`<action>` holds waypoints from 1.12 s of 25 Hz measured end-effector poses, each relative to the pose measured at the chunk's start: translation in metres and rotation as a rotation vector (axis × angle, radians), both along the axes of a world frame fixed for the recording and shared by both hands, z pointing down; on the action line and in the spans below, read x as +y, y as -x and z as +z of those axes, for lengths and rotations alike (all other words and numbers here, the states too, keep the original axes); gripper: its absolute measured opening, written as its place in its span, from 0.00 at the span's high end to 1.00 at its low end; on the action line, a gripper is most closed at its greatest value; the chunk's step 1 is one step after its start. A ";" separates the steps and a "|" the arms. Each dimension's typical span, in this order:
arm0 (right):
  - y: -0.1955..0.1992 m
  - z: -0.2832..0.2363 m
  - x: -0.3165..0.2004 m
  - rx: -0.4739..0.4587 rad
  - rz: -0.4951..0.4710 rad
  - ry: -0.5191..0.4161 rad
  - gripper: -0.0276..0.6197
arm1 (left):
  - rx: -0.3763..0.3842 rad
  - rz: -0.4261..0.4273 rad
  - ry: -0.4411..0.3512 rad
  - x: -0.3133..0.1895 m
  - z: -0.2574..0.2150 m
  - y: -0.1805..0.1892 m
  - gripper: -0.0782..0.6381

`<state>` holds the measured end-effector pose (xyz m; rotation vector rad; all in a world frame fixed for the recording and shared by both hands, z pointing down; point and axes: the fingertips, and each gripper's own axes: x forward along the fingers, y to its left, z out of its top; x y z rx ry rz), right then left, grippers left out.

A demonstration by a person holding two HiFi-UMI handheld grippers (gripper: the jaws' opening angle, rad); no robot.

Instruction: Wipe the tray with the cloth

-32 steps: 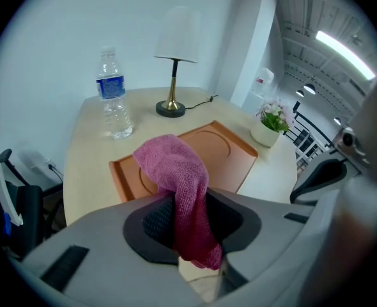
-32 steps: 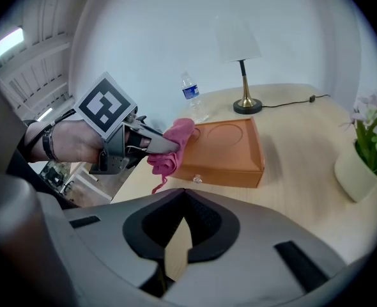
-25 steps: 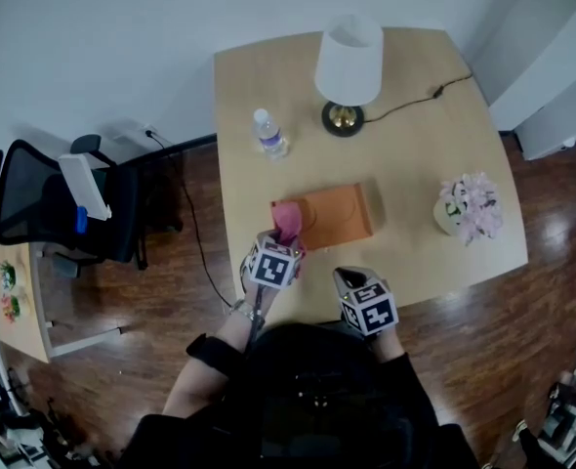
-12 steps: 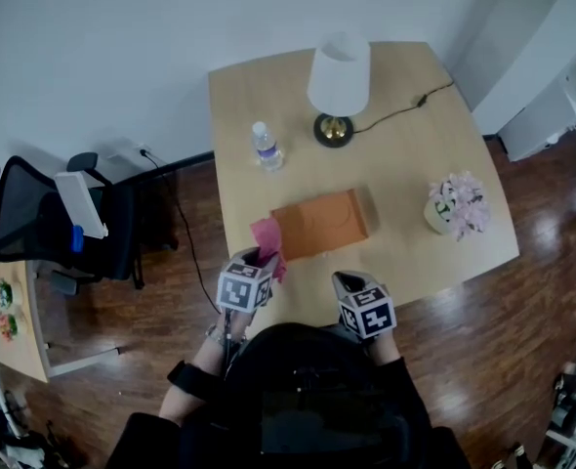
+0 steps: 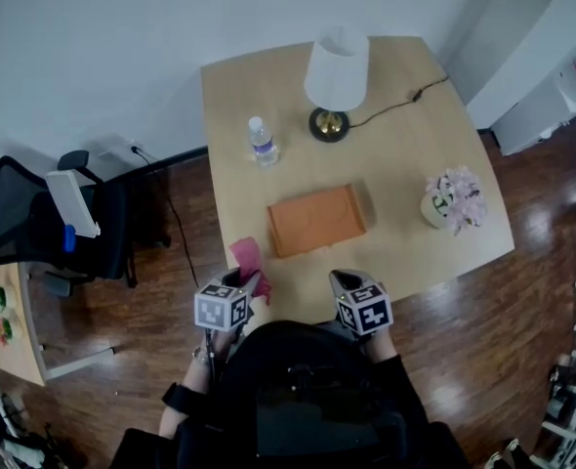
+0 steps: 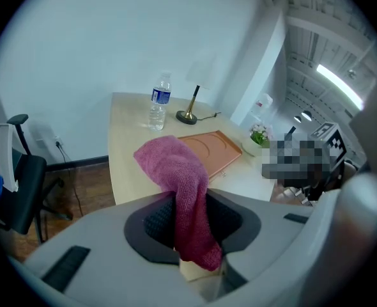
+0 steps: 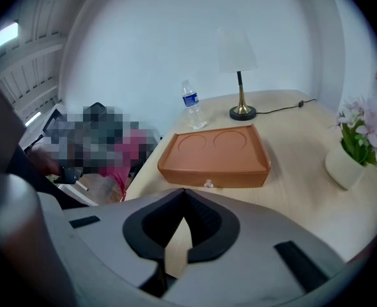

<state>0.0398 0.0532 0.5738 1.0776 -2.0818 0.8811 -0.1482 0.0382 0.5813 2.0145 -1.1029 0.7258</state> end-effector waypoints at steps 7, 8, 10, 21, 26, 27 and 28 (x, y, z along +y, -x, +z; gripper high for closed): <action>-0.053 0.008 -0.062 0.155 0.084 -0.093 0.95 | 0.003 -0.007 0.047 -0.004 0.019 -0.001 0.73; -0.062 0.008 -0.075 0.182 0.093 -0.110 0.95 | 0.006 -0.011 0.051 -0.007 0.021 -0.002 0.73; -0.077 0.008 -0.101 0.227 0.105 -0.131 0.95 | 0.015 -0.020 0.058 -0.015 0.026 -0.003 0.73; -0.103 0.033 -0.162 0.244 0.141 -0.075 0.82 | 0.046 -0.093 0.076 -0.073 0.047 -0.005 0.73; -0.103 0.031 -0.162 0.223 0.153 -0.081 0.82 | 0.073 -0.092 0.076 -0.114 0.059 0.002 0.73; -0.102 0.031 -0.161 0.222 0.156 -0.076 0.82 | 0.084 -0.089 0.073 -0.124 0.060 0.002 0.73; -0.101 0.031 -0.160 0.218 0.158 -0.072 0.83 | 0.102 -0.090 0.071 -0.134 0.060 0.001 0.73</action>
